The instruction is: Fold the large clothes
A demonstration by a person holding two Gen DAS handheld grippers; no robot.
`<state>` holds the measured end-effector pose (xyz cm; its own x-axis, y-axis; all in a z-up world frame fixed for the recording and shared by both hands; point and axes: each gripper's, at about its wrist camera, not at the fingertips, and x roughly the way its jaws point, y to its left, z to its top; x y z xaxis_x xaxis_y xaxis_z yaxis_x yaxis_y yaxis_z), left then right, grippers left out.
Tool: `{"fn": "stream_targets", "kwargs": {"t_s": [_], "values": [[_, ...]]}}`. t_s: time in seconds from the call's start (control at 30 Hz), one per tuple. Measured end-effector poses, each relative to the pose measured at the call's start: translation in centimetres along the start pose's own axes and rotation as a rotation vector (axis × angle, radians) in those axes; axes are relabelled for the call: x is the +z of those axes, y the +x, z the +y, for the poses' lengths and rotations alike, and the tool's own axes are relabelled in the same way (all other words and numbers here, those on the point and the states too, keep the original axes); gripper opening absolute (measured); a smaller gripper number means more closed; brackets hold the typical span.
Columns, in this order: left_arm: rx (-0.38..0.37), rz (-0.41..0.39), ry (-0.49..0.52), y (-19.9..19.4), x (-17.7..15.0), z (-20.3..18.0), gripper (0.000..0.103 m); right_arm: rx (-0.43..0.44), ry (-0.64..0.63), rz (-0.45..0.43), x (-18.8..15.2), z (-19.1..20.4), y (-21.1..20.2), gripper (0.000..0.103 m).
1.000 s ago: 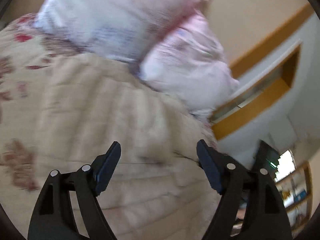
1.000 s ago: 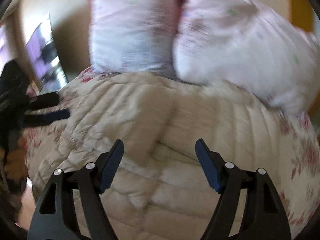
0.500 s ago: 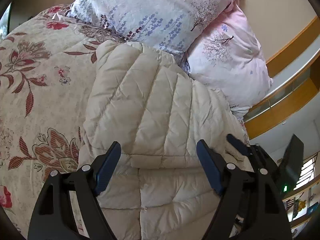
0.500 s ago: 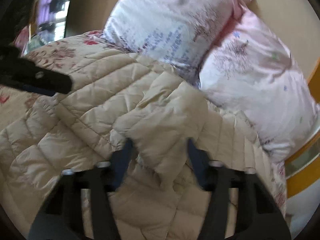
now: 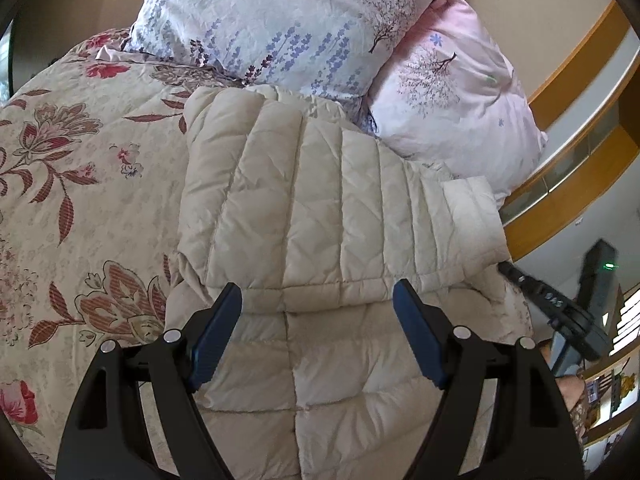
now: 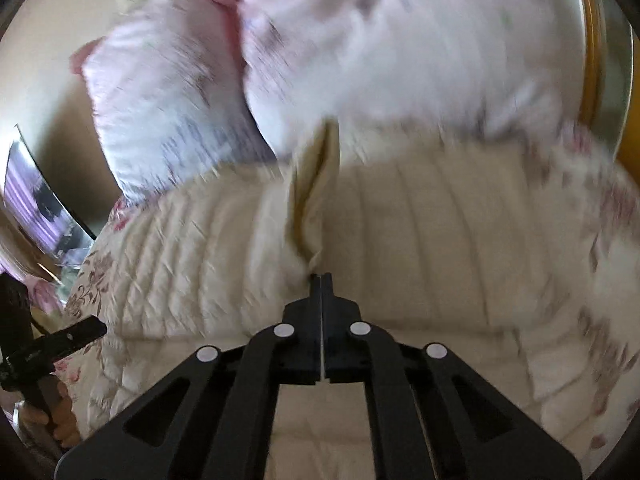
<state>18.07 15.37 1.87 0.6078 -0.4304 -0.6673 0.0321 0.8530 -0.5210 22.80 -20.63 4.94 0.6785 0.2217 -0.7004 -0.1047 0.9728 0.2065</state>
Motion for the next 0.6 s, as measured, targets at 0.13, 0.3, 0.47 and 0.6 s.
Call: {"fn": "stream_targets", "kwargs": {"t_s": [0.13,0.3,0.47,0.6], "values": [[0.022,-0.002,0.032,-0.6,-0.4,0.2,0.079,0.091,0.172,-0.018,0.3,-3.5,-0.6,0.062],[0.04,-0.011,0.064,-1.9,-1.1,0.8,0.081,0.112,0.225,0.001,1.4,-4.7,0.4,0.062],[0.062,-0.004,0.069,-2.7,-1.9,2.1,0.081,0.174,0.268,0.11,1.2,-4.9,3.8,0.041],[0.058,0.003,0.056,-3.2,-2.8,3.3,0.081,0.2,0.264,0.093,1.2,-4.6,4.1,0.006]]}}
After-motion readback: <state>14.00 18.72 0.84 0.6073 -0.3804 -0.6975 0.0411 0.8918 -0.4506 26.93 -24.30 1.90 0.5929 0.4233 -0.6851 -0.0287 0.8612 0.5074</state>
